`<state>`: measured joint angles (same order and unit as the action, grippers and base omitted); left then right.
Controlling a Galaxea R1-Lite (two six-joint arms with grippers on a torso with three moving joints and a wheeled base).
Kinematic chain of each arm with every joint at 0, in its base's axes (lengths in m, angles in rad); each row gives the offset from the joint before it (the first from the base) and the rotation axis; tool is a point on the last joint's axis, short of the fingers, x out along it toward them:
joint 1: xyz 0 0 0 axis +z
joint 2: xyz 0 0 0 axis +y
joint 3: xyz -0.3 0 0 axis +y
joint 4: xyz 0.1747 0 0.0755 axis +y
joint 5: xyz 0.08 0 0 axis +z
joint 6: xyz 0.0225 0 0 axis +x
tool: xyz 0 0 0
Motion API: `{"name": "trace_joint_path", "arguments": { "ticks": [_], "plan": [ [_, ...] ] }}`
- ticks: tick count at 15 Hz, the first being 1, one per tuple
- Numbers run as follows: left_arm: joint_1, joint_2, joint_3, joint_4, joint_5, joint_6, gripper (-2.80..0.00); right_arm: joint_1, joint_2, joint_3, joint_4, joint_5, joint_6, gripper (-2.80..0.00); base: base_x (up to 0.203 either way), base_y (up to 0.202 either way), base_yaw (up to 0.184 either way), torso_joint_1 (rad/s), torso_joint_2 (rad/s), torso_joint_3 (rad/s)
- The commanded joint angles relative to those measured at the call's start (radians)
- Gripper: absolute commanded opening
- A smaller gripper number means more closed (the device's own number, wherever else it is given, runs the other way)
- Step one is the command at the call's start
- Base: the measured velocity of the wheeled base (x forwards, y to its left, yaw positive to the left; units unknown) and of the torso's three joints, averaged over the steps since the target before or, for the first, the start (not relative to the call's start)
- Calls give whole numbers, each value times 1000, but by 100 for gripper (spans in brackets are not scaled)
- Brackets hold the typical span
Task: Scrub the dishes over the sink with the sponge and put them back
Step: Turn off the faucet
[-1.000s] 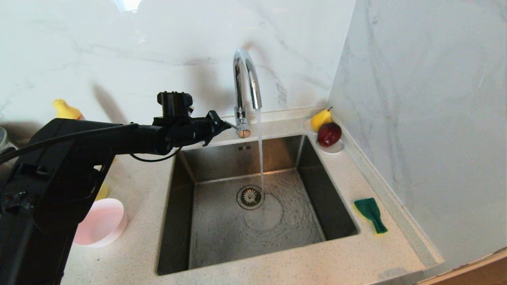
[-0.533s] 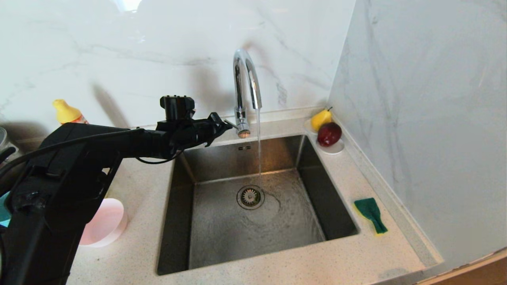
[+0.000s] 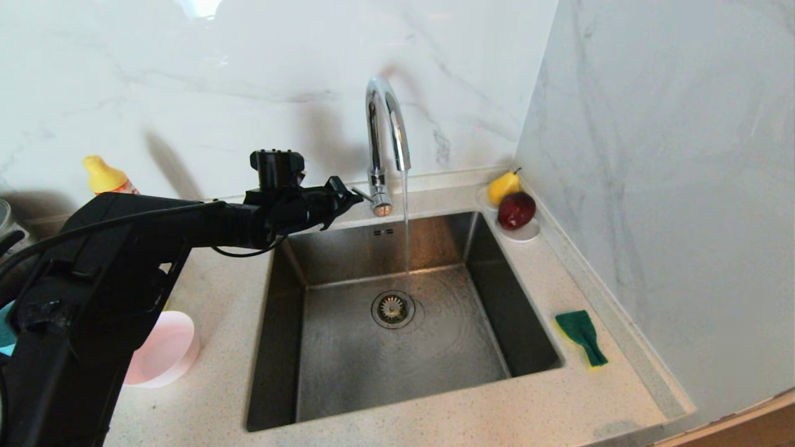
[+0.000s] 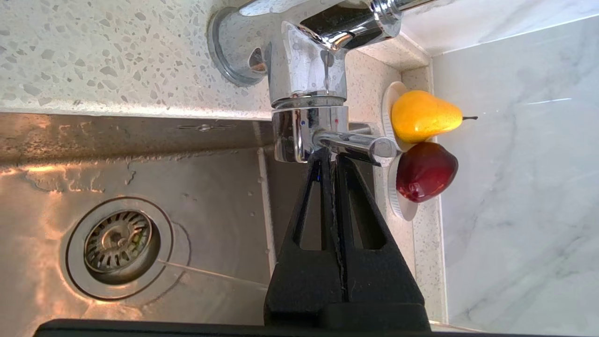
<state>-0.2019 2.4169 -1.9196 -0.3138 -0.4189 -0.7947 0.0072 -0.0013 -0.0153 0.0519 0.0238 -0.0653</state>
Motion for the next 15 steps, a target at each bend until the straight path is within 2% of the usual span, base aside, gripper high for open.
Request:
{"name": "trace_joint_path", "arguments": {
  "ticks": [1, 4, 15],
  "plan": [
    [-1, -18, 3, 8, -1, -5, -280, 0, -1, 0, 0, -1, -1, -280, 0, 0, 0, 0, 0, 0],
    [-2, -57, 42, 12, -2, -8, -280, 0, 0, 0, 0, -1, -1, -280, 0, 0, 0, 0, 0, 0],
    [-2, -21, 2, -1, 3, -8, -280, 0, -2, 0, 0, -1, -1, -280, 0, 0, 0, 0, 0, 0]
  ]
}}
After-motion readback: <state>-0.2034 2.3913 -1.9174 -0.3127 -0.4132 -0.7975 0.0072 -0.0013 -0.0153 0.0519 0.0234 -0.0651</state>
